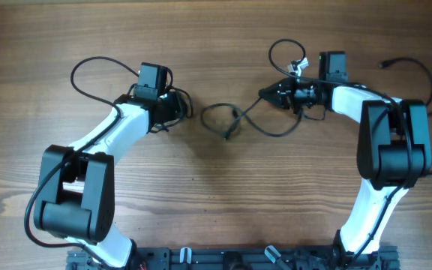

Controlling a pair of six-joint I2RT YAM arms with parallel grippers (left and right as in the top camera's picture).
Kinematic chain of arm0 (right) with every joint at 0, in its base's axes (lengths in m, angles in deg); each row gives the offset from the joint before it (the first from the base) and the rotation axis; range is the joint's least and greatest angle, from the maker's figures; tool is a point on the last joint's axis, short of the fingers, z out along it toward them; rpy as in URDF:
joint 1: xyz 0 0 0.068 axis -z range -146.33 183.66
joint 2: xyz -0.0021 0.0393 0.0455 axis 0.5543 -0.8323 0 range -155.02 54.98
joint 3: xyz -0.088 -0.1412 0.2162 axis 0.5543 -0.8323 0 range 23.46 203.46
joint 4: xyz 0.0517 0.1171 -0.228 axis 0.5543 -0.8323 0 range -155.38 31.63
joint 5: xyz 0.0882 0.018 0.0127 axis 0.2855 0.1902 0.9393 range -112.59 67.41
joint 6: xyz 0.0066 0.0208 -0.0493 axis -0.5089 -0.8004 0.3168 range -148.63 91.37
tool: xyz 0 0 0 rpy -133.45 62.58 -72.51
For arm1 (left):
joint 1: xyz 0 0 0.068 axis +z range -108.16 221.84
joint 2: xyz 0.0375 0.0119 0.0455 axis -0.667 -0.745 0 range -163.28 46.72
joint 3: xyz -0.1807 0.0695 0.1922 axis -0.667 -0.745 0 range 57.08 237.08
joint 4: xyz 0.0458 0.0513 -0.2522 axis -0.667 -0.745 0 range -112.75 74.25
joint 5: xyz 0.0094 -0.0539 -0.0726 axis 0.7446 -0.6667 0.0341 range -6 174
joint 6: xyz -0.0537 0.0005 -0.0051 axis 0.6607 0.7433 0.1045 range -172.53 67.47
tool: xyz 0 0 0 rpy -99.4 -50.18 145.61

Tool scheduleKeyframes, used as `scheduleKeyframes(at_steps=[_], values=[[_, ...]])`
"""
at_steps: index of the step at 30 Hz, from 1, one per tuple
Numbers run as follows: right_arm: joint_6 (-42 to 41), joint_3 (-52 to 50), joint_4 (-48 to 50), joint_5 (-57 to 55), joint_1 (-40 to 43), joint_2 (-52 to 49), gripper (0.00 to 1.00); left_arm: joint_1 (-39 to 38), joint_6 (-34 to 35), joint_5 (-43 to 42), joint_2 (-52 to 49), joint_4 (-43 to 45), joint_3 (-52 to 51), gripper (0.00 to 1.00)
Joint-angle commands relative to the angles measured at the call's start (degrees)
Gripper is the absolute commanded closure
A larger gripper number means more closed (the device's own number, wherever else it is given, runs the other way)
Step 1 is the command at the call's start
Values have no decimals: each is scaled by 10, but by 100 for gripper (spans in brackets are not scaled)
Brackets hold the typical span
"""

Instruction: Untangle cables

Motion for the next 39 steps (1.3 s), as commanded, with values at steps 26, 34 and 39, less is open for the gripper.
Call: scheduleKeyframes(at_steps=[26,34,39], values=[[134,9,-343,-486,63,187,96,4,26,15,4,3,-3,90],[124,6,-323,-794,63,202,96,4,26,-4,4,6,-3,91],[143,4,-261,-889,65,202,96,4,26,-4,4,6,-3,90]])
